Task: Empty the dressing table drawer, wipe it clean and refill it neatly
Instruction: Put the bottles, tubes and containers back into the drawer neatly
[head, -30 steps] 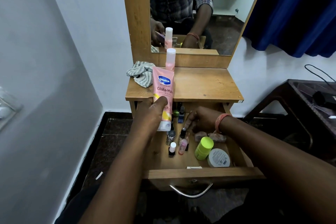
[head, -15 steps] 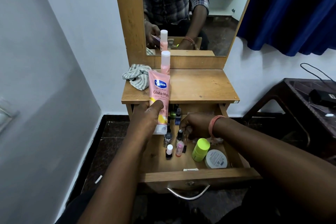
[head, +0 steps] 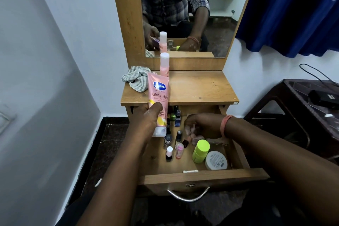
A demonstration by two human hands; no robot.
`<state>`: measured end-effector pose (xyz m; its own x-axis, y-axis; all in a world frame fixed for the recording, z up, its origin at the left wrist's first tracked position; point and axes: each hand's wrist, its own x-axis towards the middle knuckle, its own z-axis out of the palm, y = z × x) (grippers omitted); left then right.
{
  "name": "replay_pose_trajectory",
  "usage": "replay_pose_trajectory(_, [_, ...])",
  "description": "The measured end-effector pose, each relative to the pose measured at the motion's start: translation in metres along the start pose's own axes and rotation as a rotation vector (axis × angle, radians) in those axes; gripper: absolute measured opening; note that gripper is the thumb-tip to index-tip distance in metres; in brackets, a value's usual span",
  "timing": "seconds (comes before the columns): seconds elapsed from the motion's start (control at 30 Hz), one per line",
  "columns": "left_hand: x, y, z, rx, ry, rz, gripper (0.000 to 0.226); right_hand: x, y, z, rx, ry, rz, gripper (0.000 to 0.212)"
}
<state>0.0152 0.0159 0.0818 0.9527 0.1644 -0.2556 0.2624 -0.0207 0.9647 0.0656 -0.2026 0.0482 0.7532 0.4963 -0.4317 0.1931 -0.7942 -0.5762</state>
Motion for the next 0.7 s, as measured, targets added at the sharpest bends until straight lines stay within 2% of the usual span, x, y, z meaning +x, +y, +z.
replay_pose_trajectory(0.1, [0.001, 0.0, -0.001, 0.013, 0.005, -0.002, 0.015, -0.018, 0.009, -0.01, 0.014, 0.093, -0.121, 0.016])
replay_pose_trajectory(0.2, [0.001, 0.001, -0.001, 0.005, 0.005, -0.004, 0.021, -0.029, 0.019, -0.005, 0.379, 0.153, -0.18, 0.022])
replay_pose_trajectory(0.3, [-0.002, 0.001, 0.0, 0.004, -0.001, 0.001, 0.017, -0.027, 0.03, 0.002, 0.695, 0.215, -0.178, 0.025])
replay_pose_trajectory(0.47, [-0.002, 0.0, 0.001, 0.008, -0.005, 0.001, 0.007, -0.024, 0.023, 0.007, 0.963, 0.075, -0.098, 0.012])
replay_pose_trajectory(0.53, [-0.001, 0.001, 0.0, 0.003, -0.006, -0.008, 0.007, -0.022, 0.02, 0.008, 0.937, 0.091, -0.086, 0.01])
replay_pose_trajectory(0.7, [0.0, 0.0, -0.003, 0.018, -0.002, 0.0, 0.008, 0.0, 0.018, 0.022, 0.367, 0.322, -0.041, 0.014])
